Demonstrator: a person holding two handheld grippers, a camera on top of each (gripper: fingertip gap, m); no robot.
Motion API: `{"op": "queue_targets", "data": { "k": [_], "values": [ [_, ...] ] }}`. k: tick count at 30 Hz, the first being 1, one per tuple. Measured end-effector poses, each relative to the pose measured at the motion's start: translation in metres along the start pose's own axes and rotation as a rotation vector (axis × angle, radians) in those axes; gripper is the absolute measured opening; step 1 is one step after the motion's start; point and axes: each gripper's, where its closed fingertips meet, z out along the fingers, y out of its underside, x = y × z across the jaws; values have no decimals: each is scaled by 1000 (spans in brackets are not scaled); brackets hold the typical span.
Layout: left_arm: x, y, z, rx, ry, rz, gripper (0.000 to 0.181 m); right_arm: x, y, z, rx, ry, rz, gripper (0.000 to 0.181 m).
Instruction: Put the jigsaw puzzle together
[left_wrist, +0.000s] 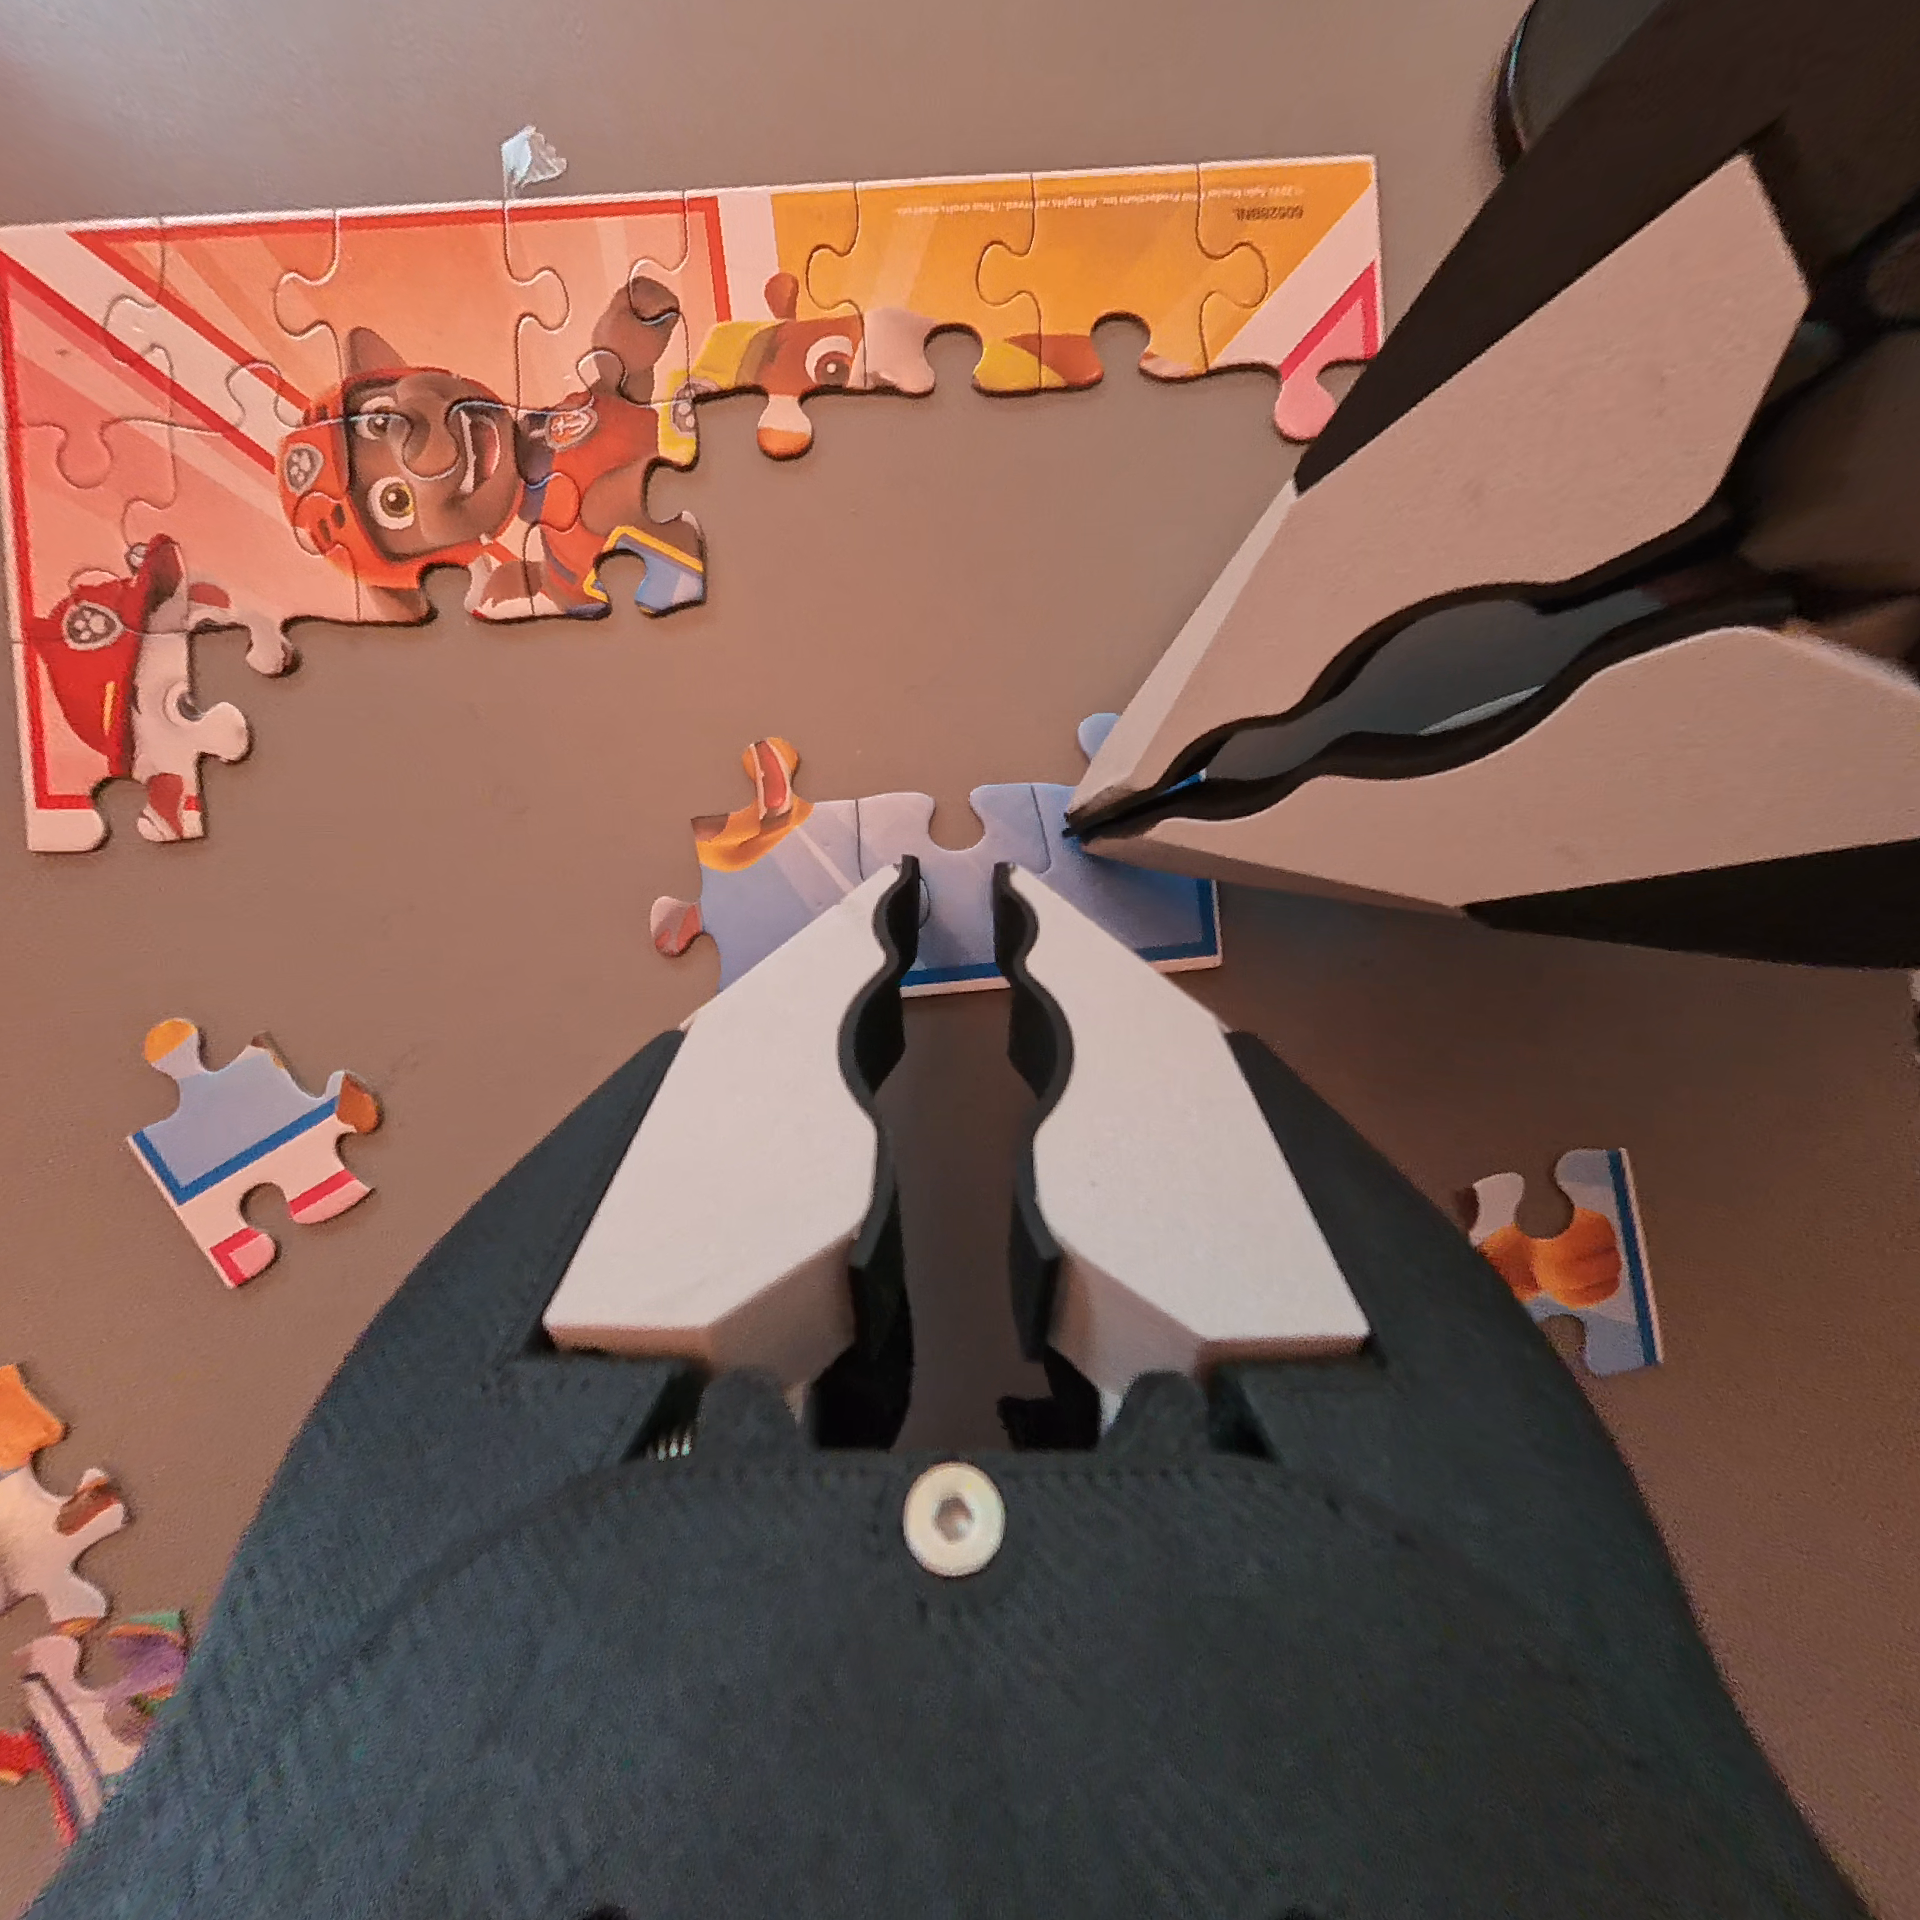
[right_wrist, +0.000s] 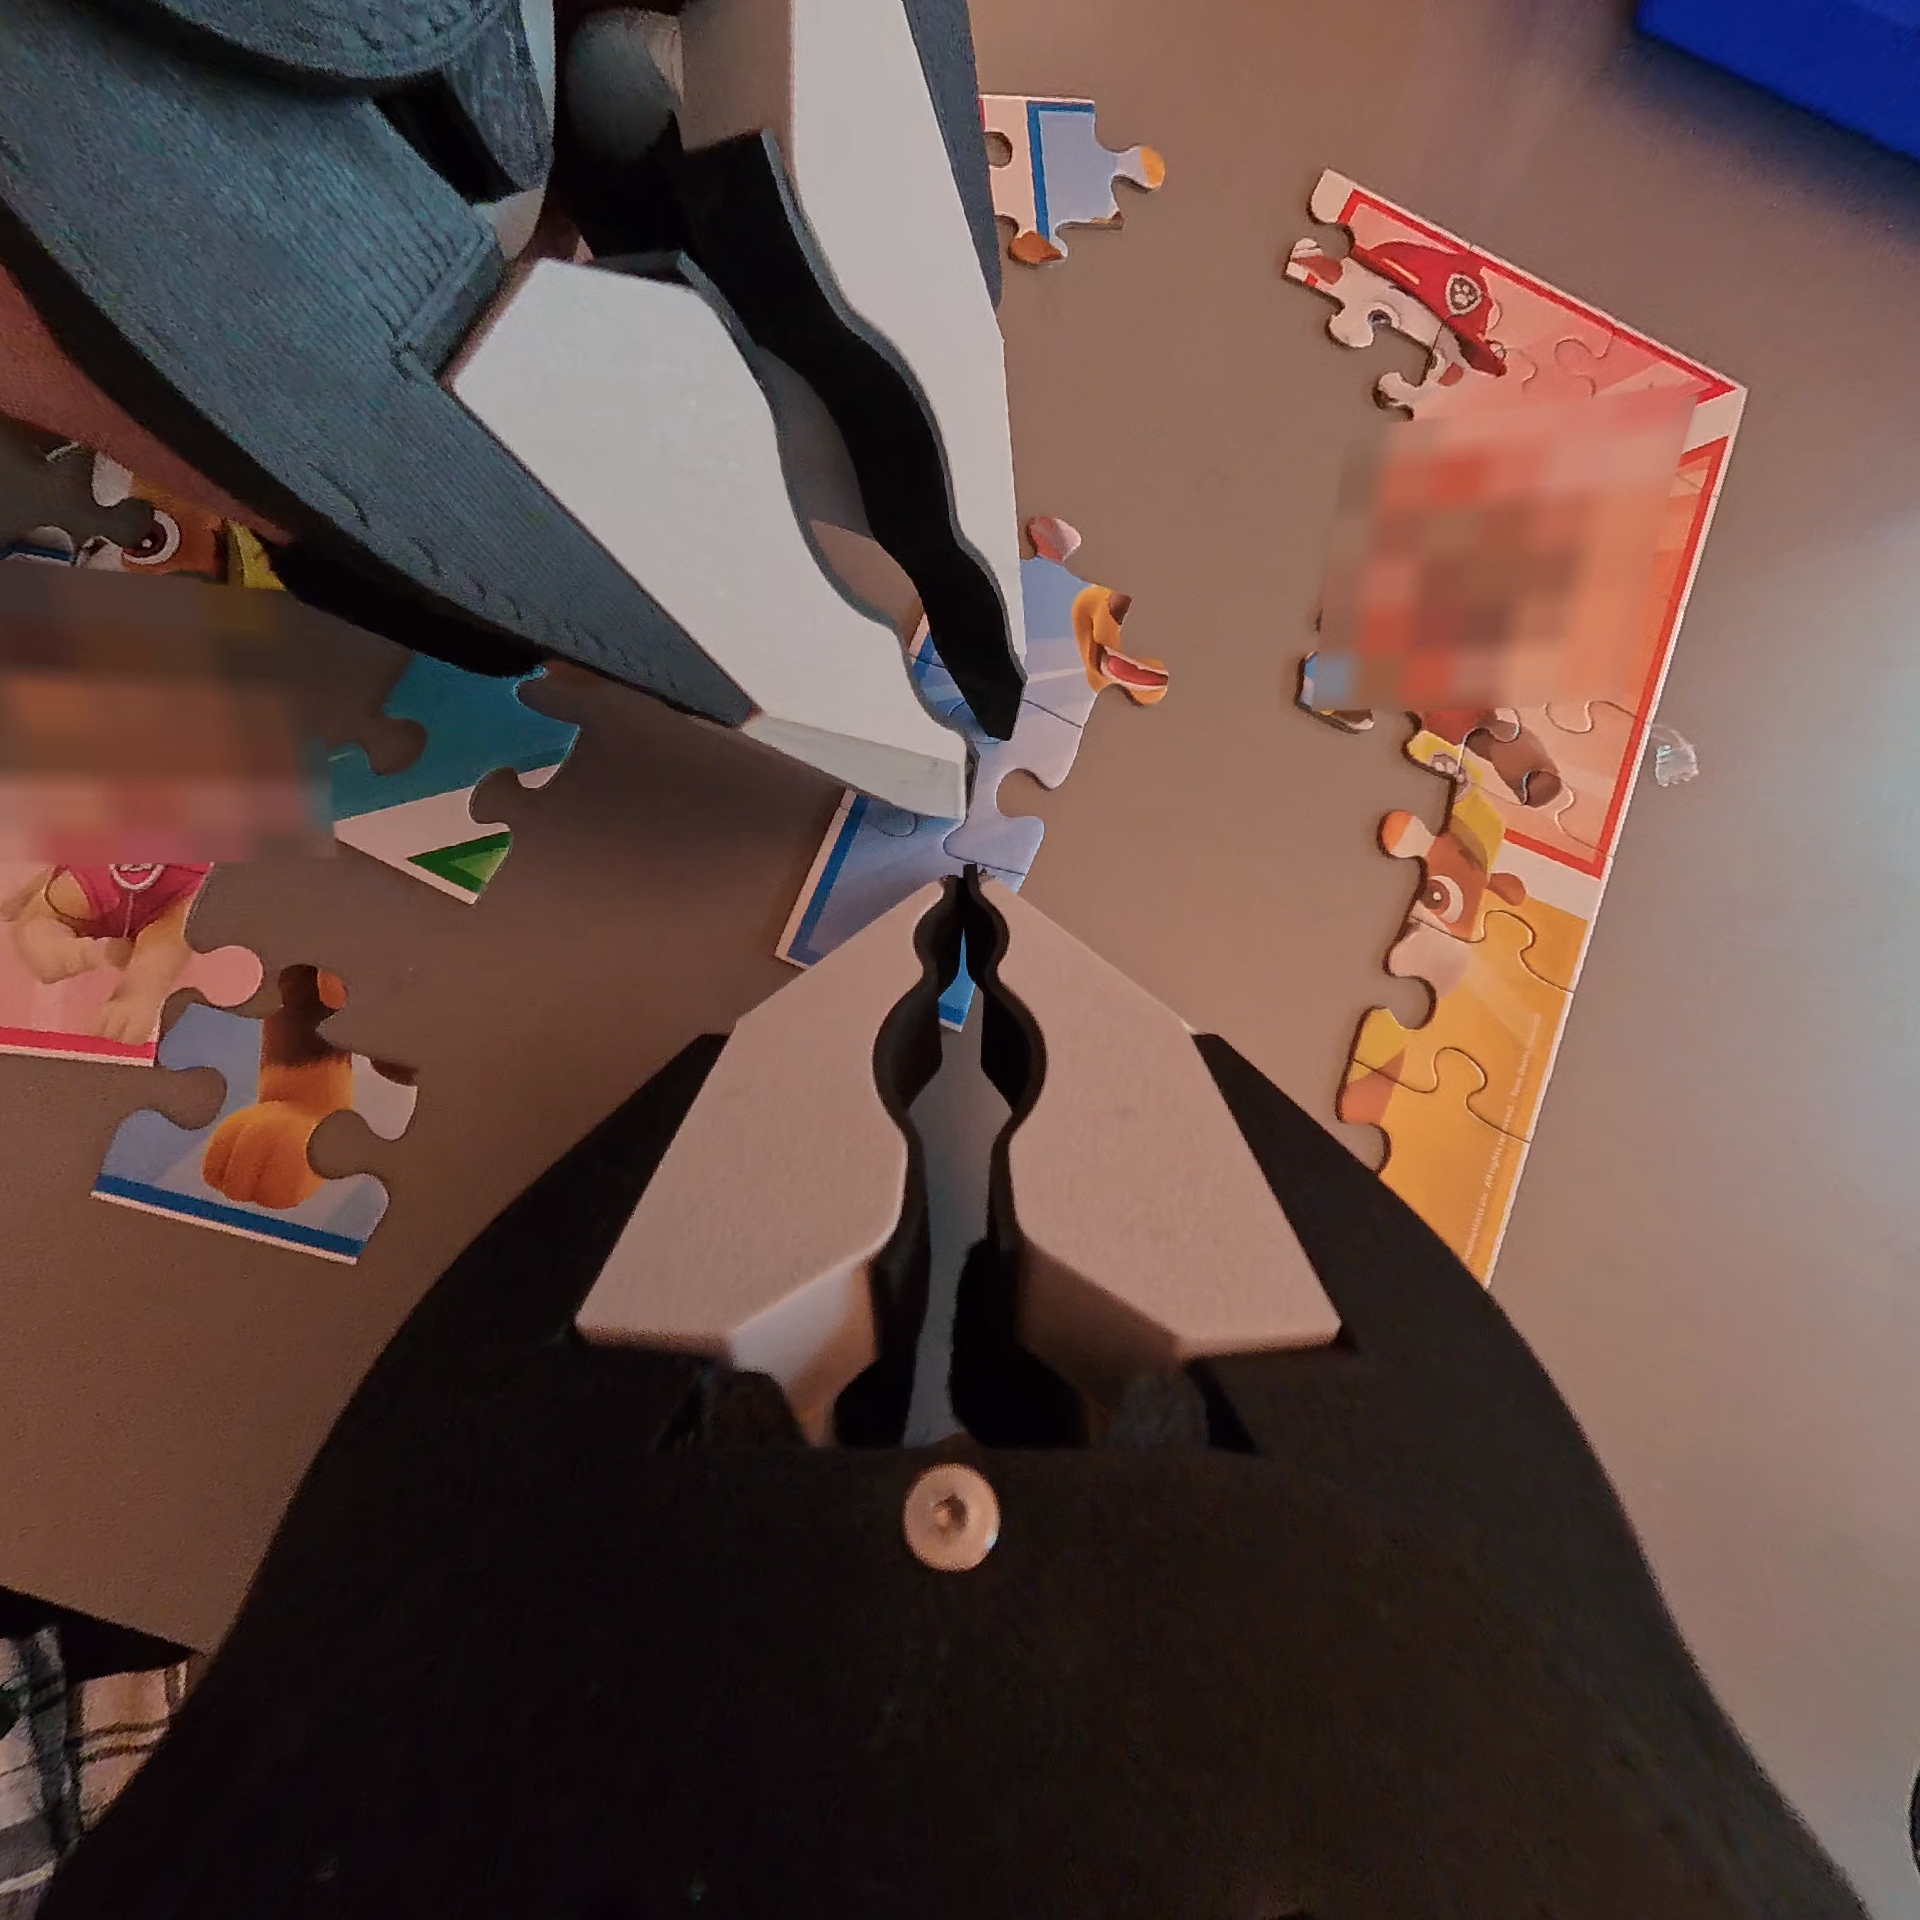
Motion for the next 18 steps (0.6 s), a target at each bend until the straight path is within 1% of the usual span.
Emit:
{"op": "queue_targets", "data": {
  "k": [2, 3, 6, 8, 10, 12, 15, 18],
  "values": [
    [-1, 0, 0, 12, -21, 21, 12, 3, -3, -4, 19, 15, -16, 0],
    [-1, 0, 0, 20, -22, 21, 12, 0, -5, -5, 28, -3, -19, 0],
    [-1, 0, 0, 24, -23, 24, 12, -5, -1, 1, 5, 8, -86, 0],
    [0, 1, 0, 12, -28, 42, 13, -6, -2, 1, -5, 2, -95, 0],
    [-4, 3, -6, -8, -54, 51, 19, -3, -9, -3, 20, -5, -104, 0],
    [-8, 1, -19, 38, -48, -6, 15, 3, -17, -11, 51, 12, -109, 0],
    [-18, 12, -42, 36, -88, -56, 16, 16, -16, -12, 38, 24, -127, 0],
    [-14, 21, -66, 63, -92, -100, 17, 10, -7, -6, 0, -58, -158, 0]
  ]
}}
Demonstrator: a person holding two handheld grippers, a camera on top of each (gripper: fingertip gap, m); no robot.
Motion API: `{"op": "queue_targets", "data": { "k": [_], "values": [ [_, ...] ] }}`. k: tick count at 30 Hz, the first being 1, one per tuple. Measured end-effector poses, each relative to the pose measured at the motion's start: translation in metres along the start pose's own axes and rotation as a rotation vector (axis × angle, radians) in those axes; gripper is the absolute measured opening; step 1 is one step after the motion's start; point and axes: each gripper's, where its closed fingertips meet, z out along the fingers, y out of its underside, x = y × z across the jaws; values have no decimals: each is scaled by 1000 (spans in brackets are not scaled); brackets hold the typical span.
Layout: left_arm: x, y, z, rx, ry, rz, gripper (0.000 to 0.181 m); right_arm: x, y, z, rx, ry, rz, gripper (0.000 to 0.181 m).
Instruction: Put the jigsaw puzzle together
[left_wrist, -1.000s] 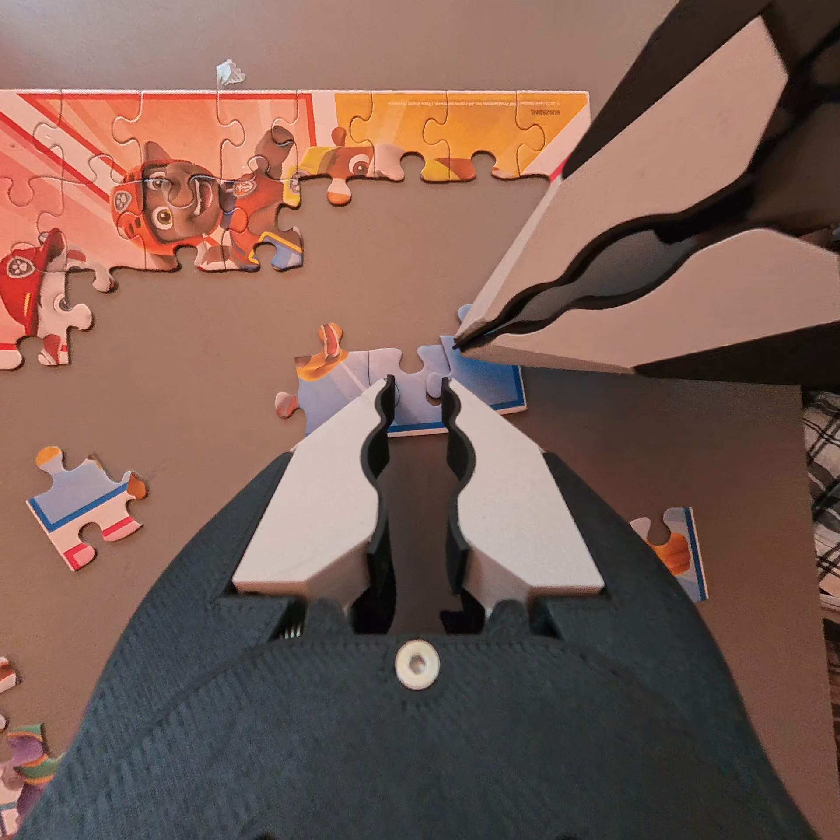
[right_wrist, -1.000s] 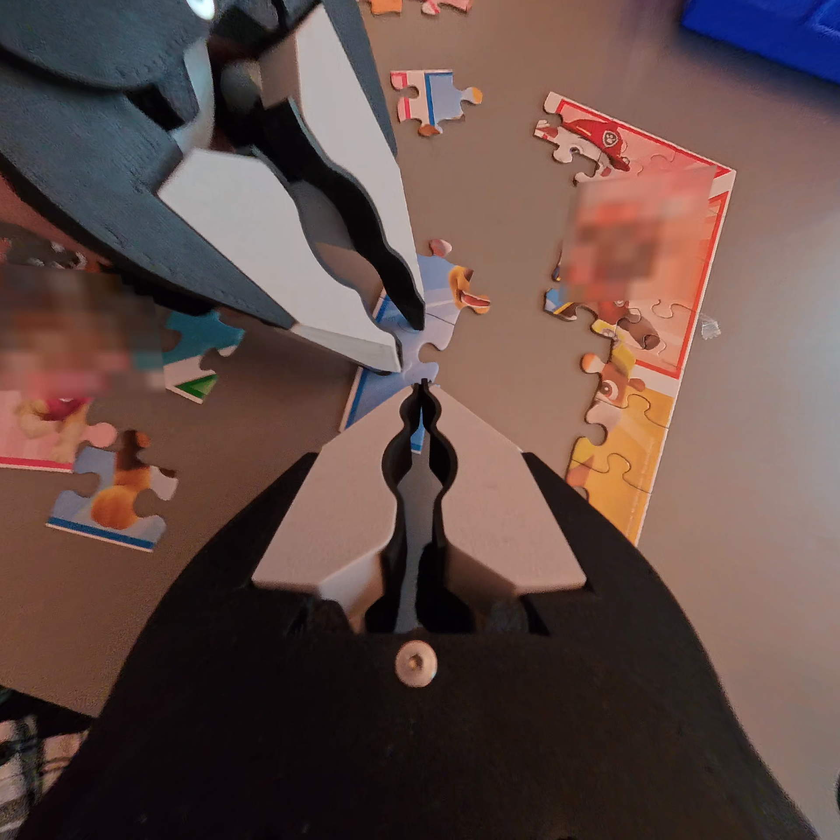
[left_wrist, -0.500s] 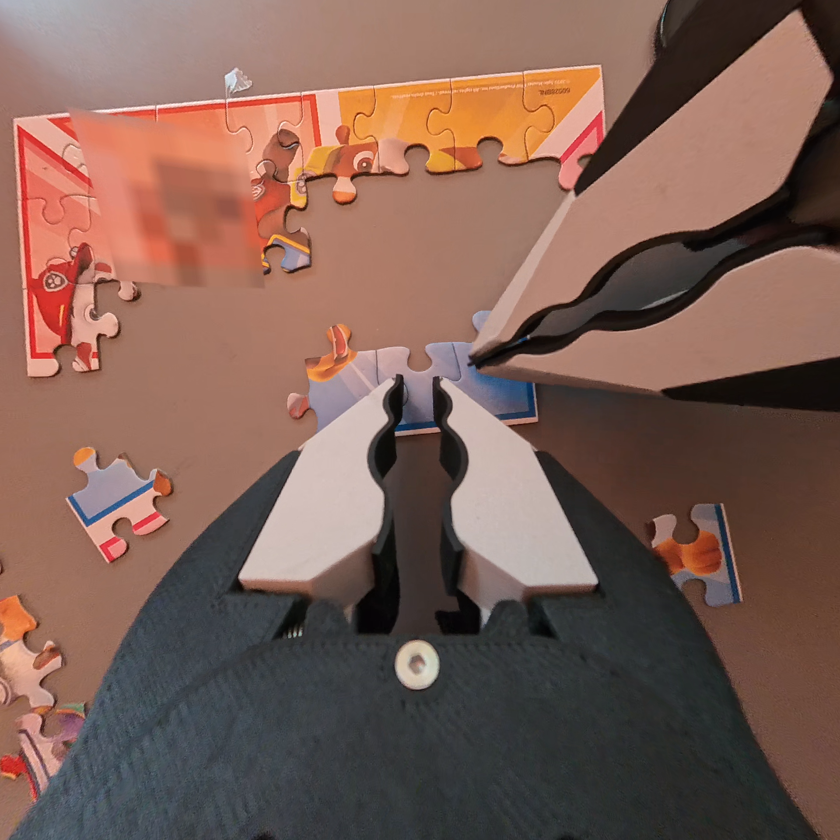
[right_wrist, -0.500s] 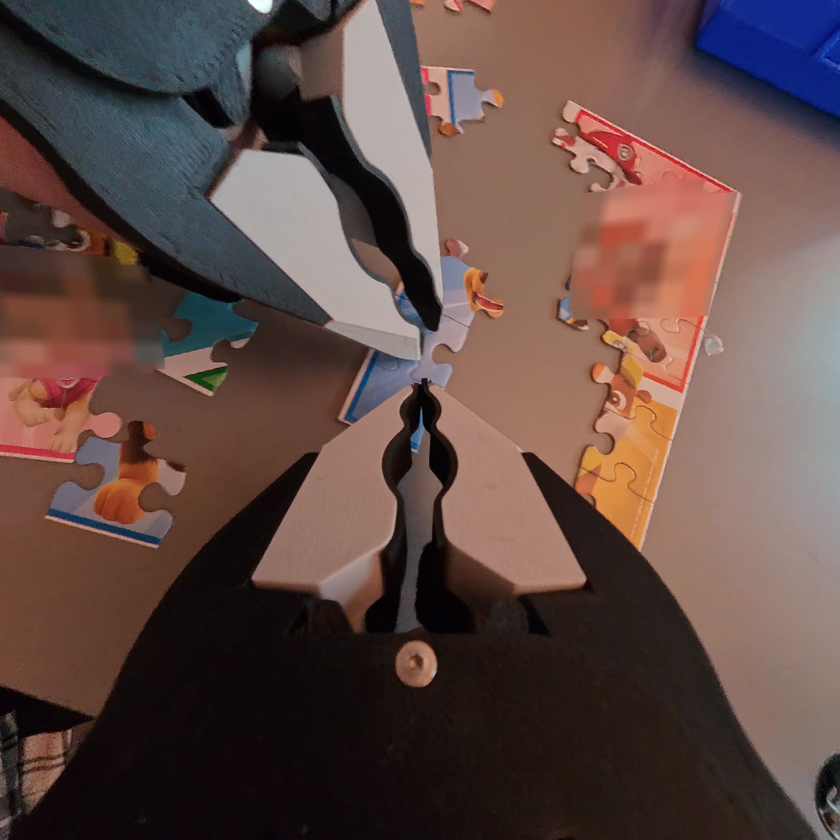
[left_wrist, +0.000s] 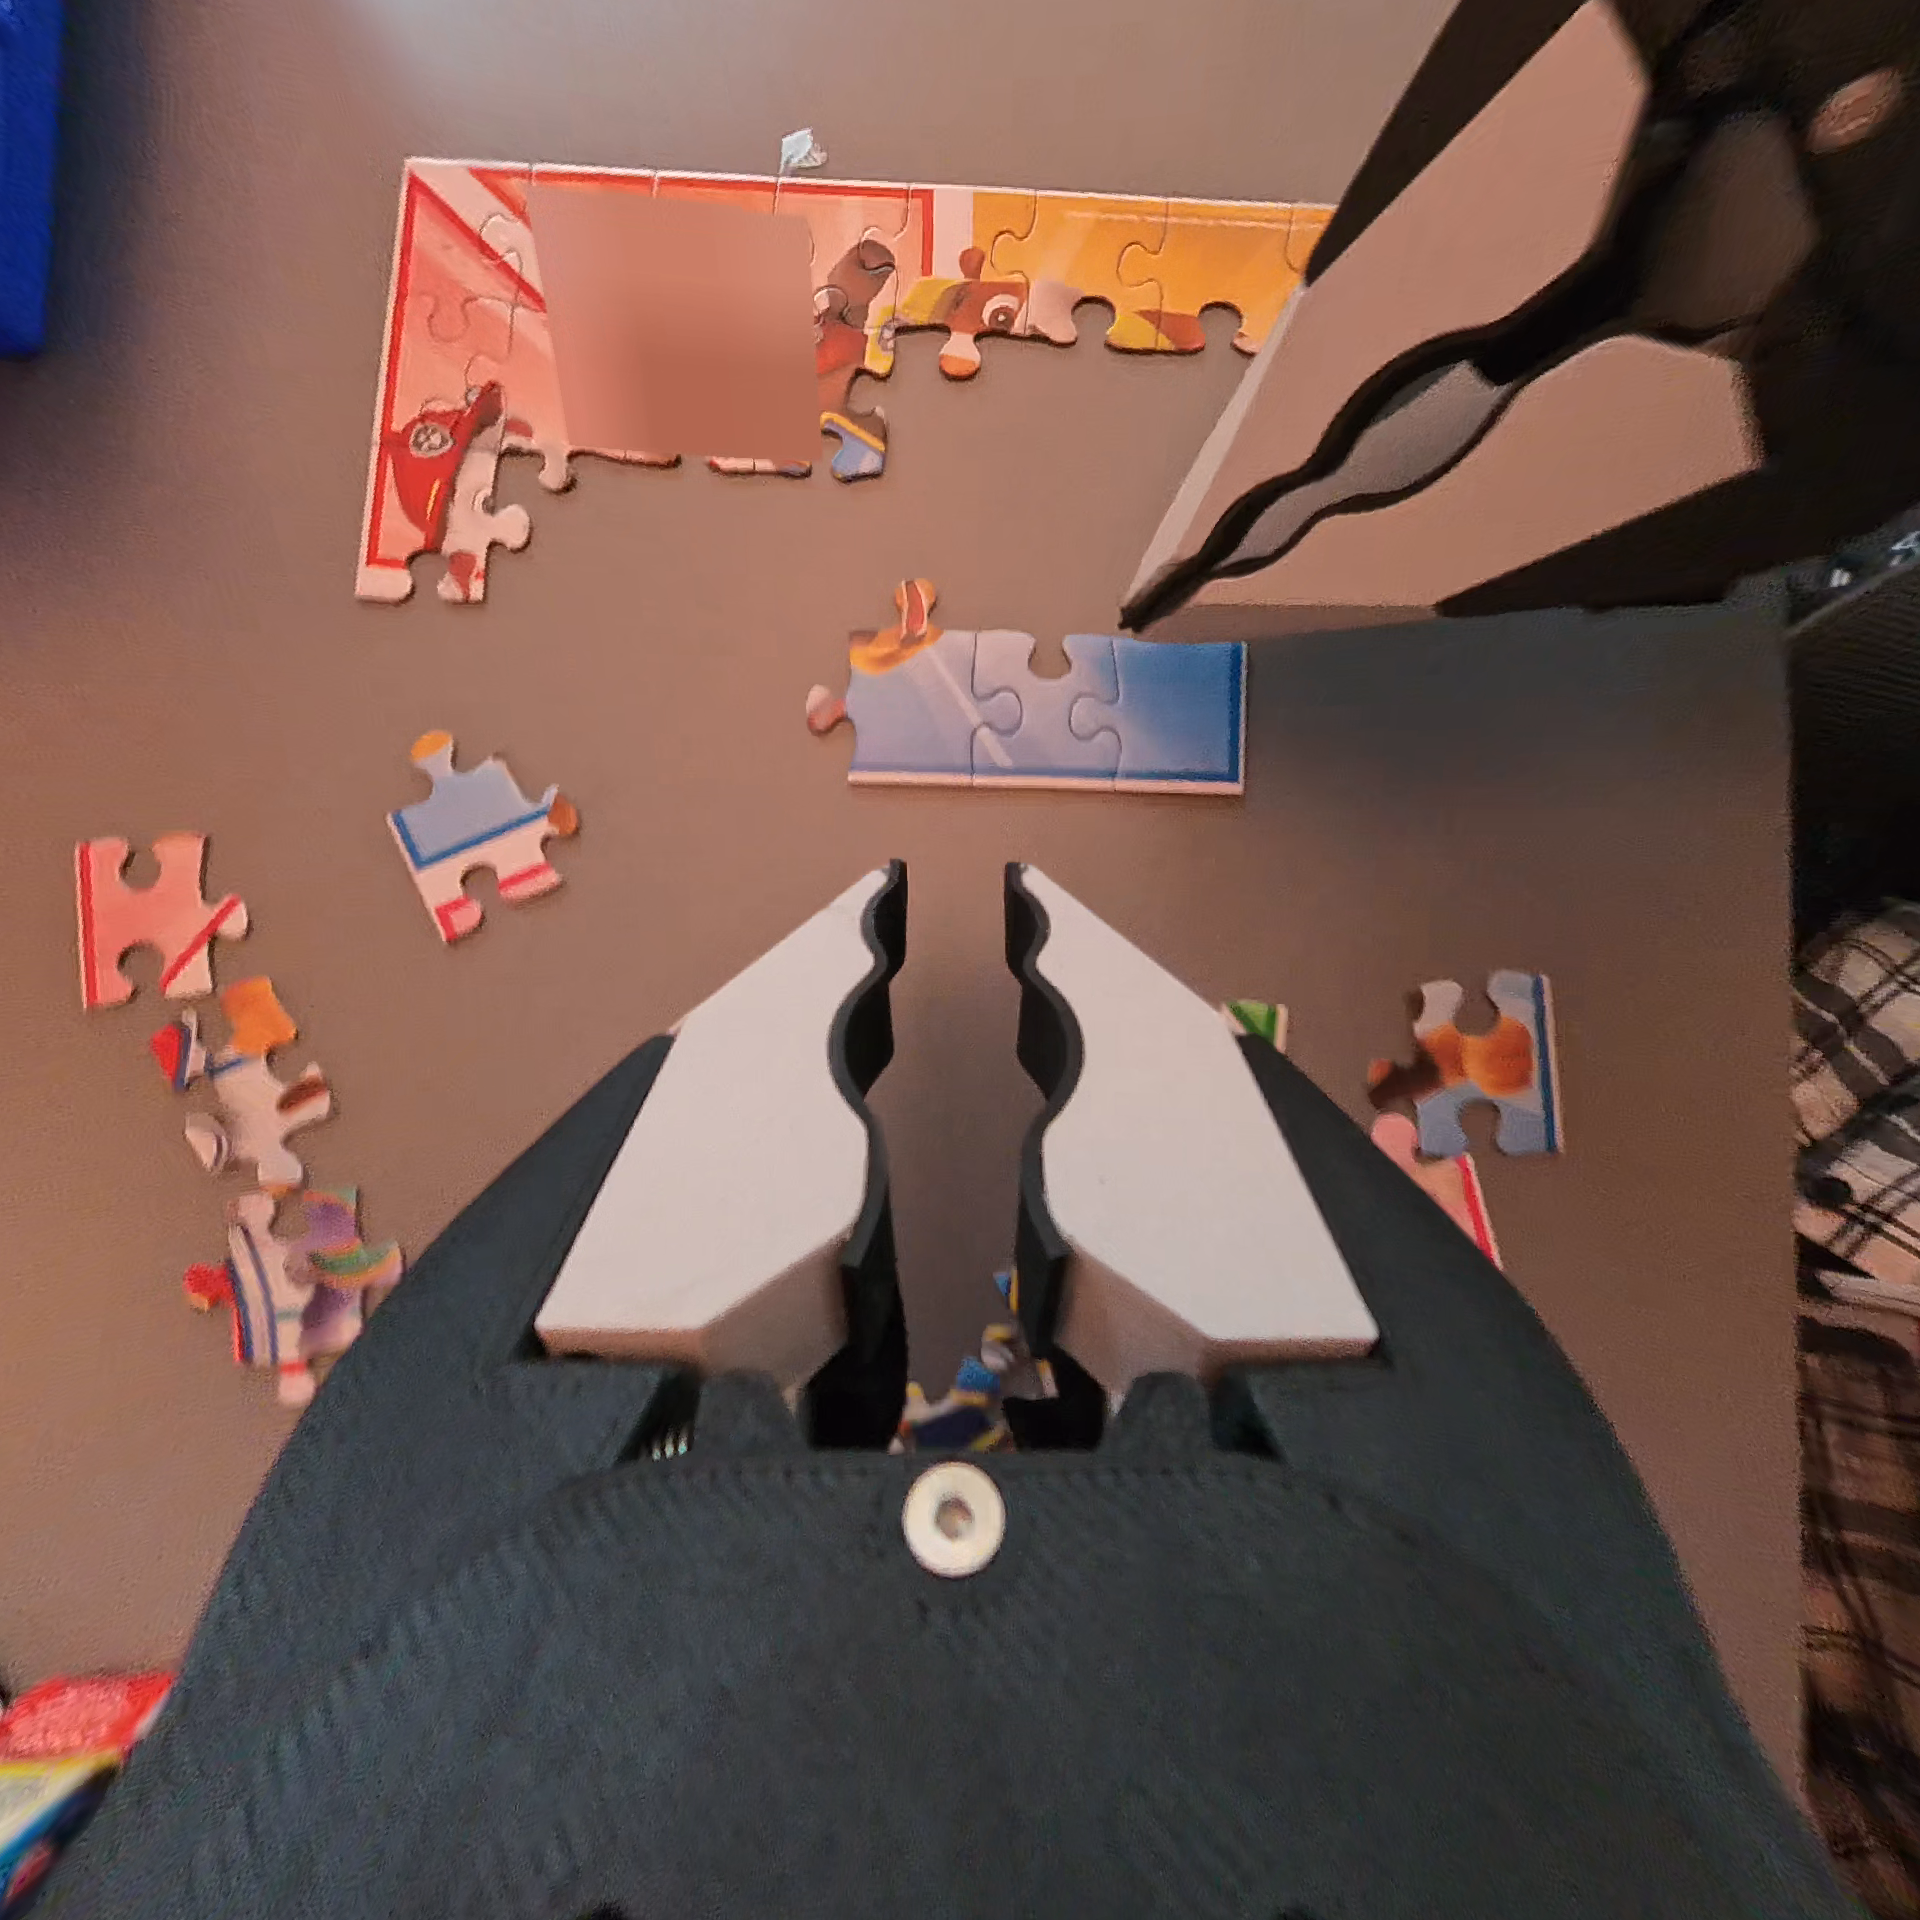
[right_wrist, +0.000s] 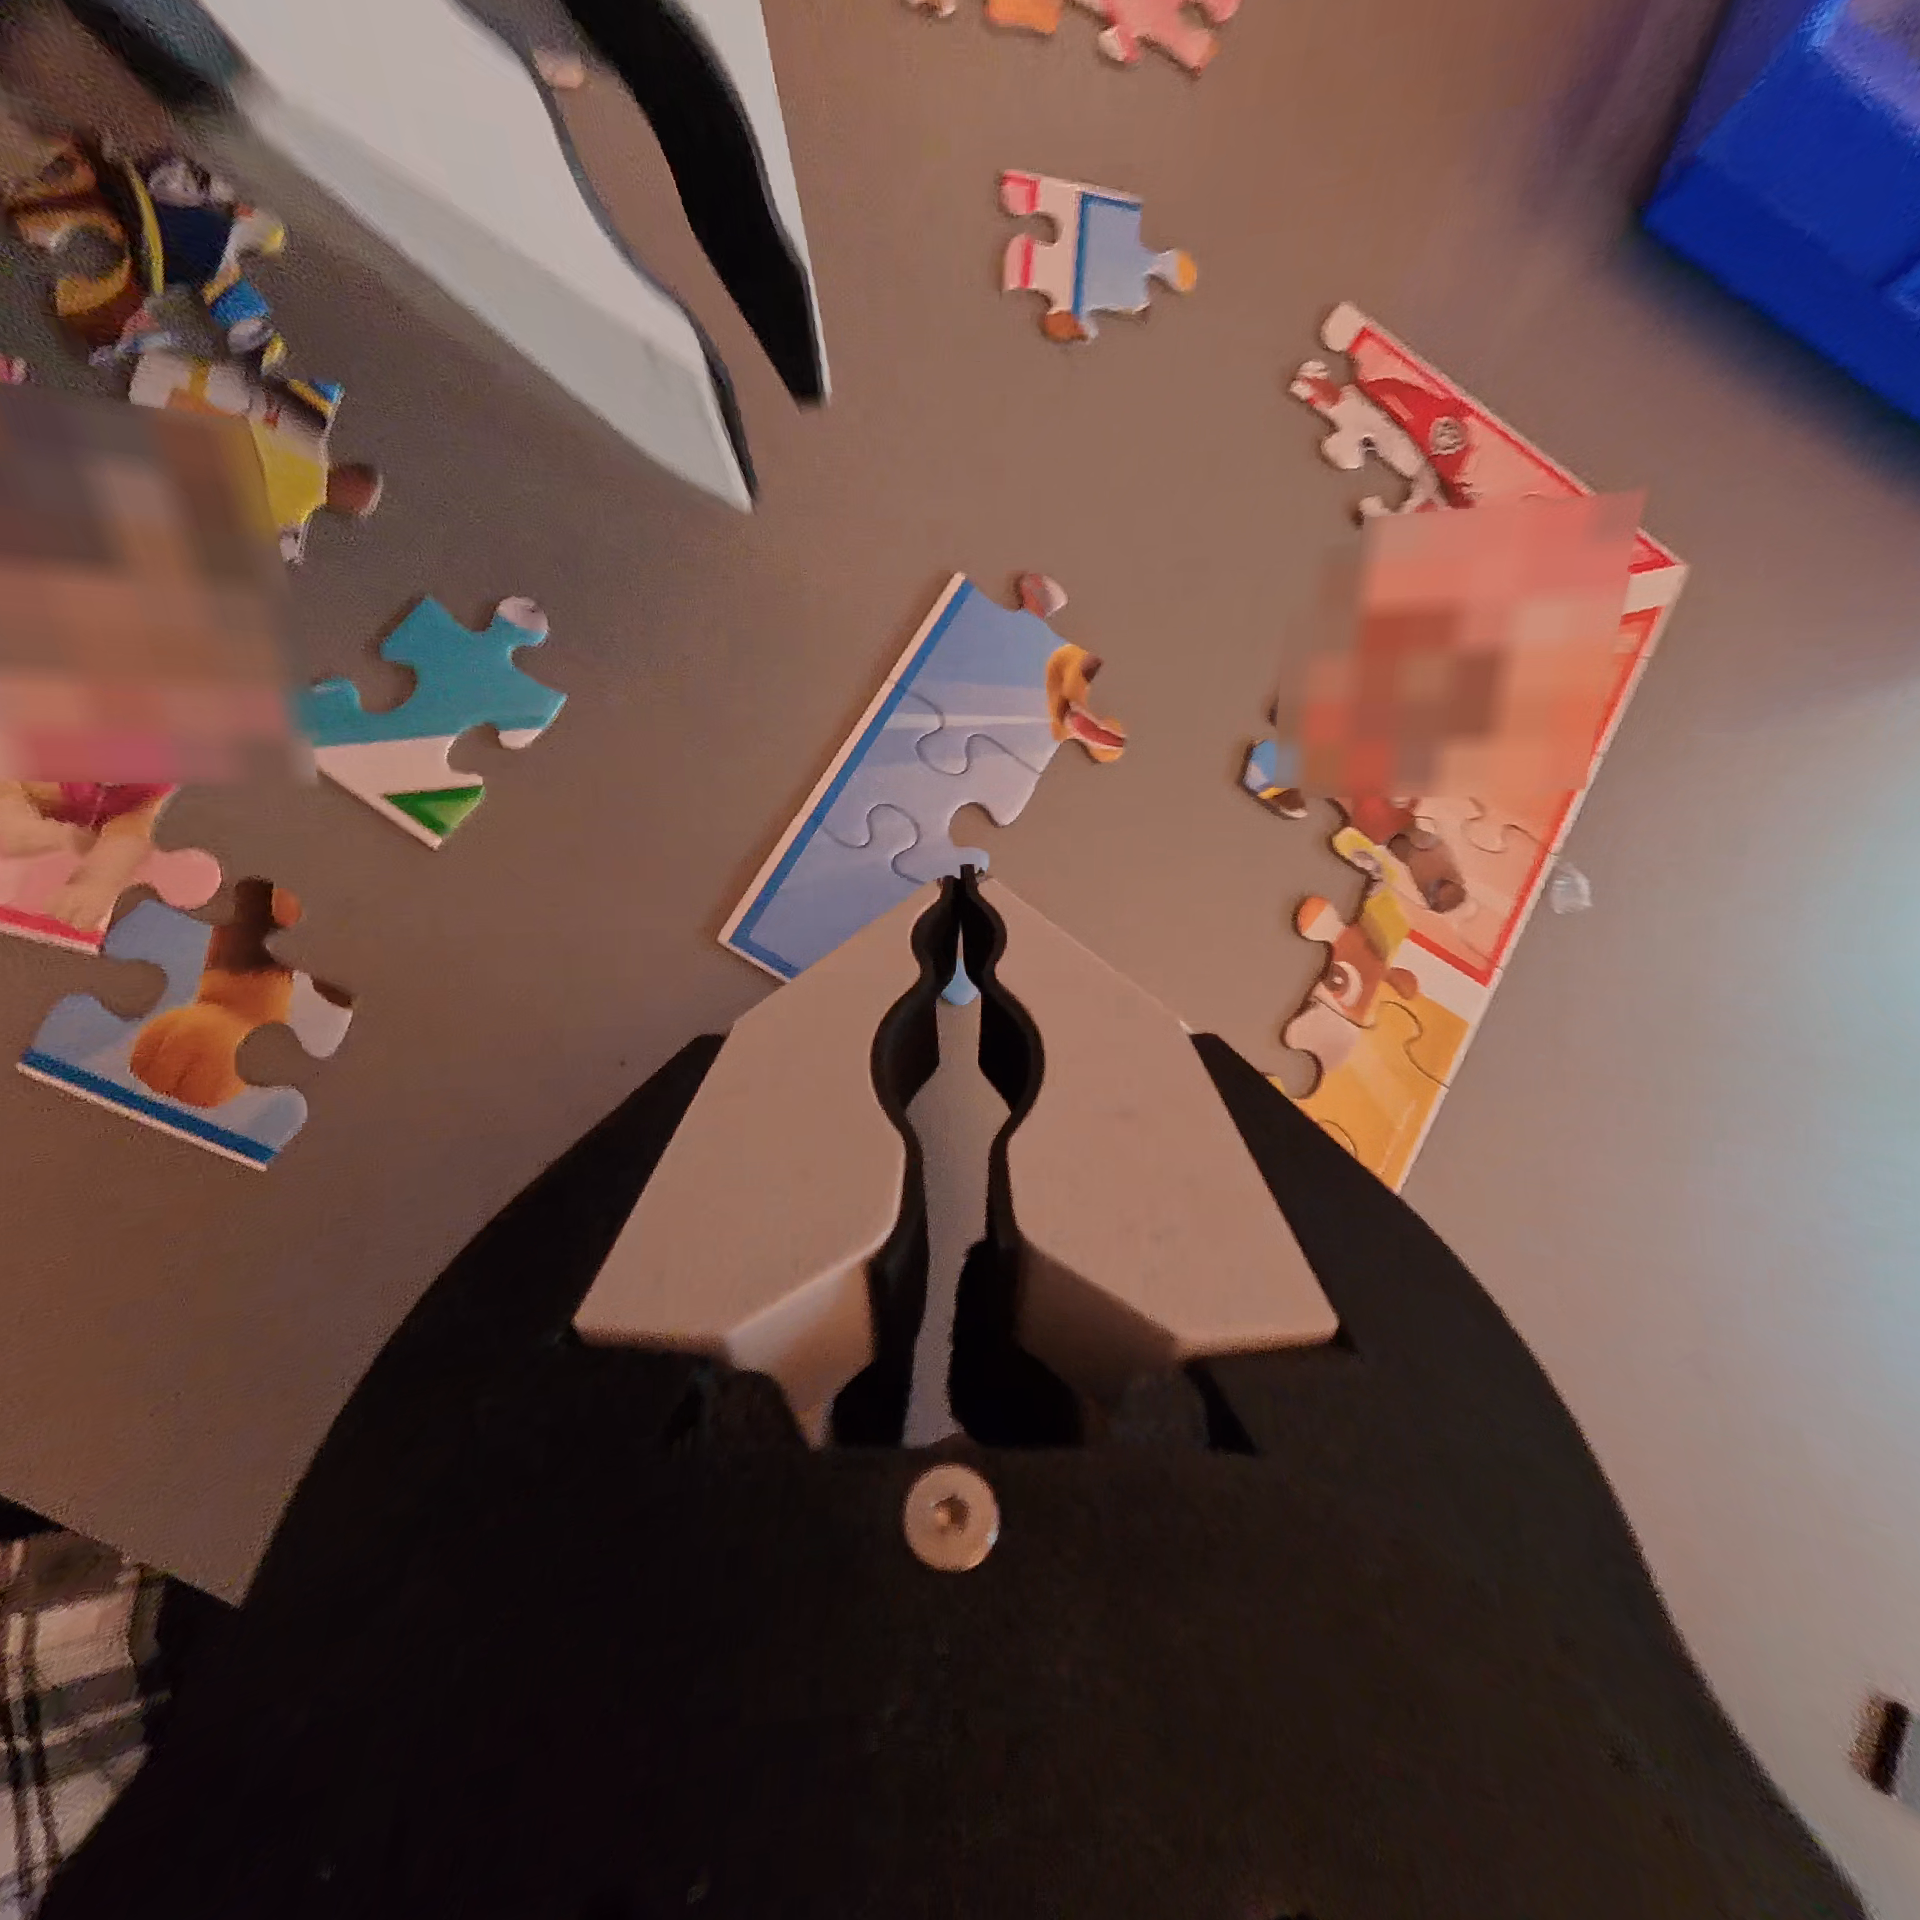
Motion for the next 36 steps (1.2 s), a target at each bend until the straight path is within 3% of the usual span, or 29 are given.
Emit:
{"op": "queue_targets", "data": {
  "k": [2, 9, 14, 19, 25, 36],
  "values": [
    [0, 9, -14, -6, -20, -11, 18, -4, 9, 7, -52, 6, -50, 0],
    [8, 33, -44, 35, -49, -76, 20, -26, 0, 8, -18, -8, -103, 0],
    [18, 46, -49, 44, -57, -94, 20, -23, -13, 0, 71, 71, -163, 0],
    [25, 56, -57, 89, -66, -137, 21, -28, -15, 20, 55, 7, -151, 0],
    [35, 71, -60, 97, -69, -155, 21, -48, -10, 11, 68, -31, -249, 0],
    [52, 67, -52, 116, -41, -132, 23, -78, -17, 9, 73, -56, -275, 0]
  ]
}}
